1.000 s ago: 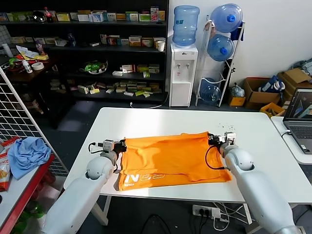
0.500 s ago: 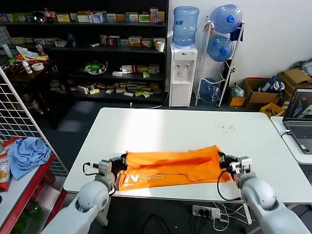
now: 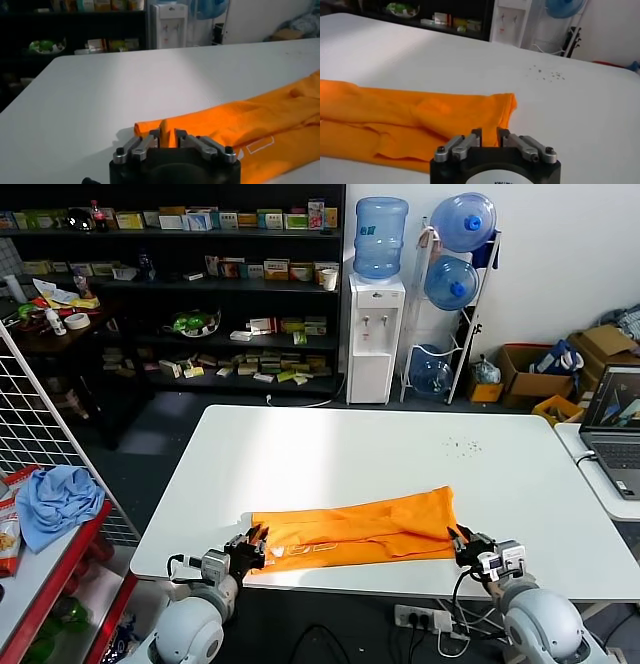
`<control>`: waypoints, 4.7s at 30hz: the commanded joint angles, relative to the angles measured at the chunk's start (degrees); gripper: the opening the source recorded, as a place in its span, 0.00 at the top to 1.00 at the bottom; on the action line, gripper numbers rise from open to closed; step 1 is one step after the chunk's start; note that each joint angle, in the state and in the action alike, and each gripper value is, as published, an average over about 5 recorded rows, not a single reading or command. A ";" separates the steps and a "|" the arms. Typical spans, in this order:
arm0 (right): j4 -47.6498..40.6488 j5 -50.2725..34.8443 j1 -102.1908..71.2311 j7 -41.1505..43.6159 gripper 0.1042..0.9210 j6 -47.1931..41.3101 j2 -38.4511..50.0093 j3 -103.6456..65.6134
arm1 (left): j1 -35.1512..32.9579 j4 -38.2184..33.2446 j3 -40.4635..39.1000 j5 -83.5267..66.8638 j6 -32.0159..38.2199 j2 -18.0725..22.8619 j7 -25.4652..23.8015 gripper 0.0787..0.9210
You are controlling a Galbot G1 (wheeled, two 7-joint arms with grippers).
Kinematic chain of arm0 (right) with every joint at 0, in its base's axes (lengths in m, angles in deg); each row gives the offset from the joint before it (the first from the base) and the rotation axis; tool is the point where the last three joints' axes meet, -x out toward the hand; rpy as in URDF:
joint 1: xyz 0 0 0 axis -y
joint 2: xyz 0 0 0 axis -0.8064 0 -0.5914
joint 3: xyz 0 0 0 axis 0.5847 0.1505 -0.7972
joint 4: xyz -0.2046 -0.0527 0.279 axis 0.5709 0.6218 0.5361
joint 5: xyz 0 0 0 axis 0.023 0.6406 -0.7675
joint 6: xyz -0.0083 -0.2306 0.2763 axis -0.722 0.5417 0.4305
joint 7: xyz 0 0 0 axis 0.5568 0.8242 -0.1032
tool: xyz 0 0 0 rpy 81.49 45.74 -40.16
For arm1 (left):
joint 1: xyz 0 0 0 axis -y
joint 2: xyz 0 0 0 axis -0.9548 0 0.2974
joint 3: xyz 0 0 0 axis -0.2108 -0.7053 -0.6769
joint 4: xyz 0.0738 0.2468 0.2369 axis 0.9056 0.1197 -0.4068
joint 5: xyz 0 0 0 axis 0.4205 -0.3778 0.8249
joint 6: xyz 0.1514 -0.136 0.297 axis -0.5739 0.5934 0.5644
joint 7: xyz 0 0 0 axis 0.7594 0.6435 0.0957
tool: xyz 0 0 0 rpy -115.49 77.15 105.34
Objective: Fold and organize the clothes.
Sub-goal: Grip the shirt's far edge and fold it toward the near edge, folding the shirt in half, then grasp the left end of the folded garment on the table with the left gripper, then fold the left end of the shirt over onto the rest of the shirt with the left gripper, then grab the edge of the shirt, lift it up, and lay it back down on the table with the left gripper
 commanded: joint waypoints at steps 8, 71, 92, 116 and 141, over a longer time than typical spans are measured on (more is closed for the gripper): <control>3.49 0.28 -3.30 -0.55 0.38 -0.74 0.12 -0.59 | 1.76 6.21 0.77 -9.15 -1.71 2.97 1.53 0.40; 2.47 14.58 -4.07 -3.80 0.12 10.68 -6.19 -0.14 | 9.26 -8.02 -3.21 -15.72 -6.88 -1.92 5.79 0.94; -0.42 14.58 -2.70 -3.65 0.12 10.87 -7.29 -0.63 | 19.48 7.38 -16.88 -12.34 -4.80 16.02 4.76 0.94; -0.56 14.47 -1.37 -3.82 0.12 9.94 -7.29 1.66 | 10.25 1.83 -7.90 -7.86 8.00 0.16 -0.72 0.23; -0.52 14.44 -3.31 -2.83 0.12 10.17 -6.24 0.80 | 13.73 15.84 0.07 -20.67 -5.57 -0.70 -7.28 0.12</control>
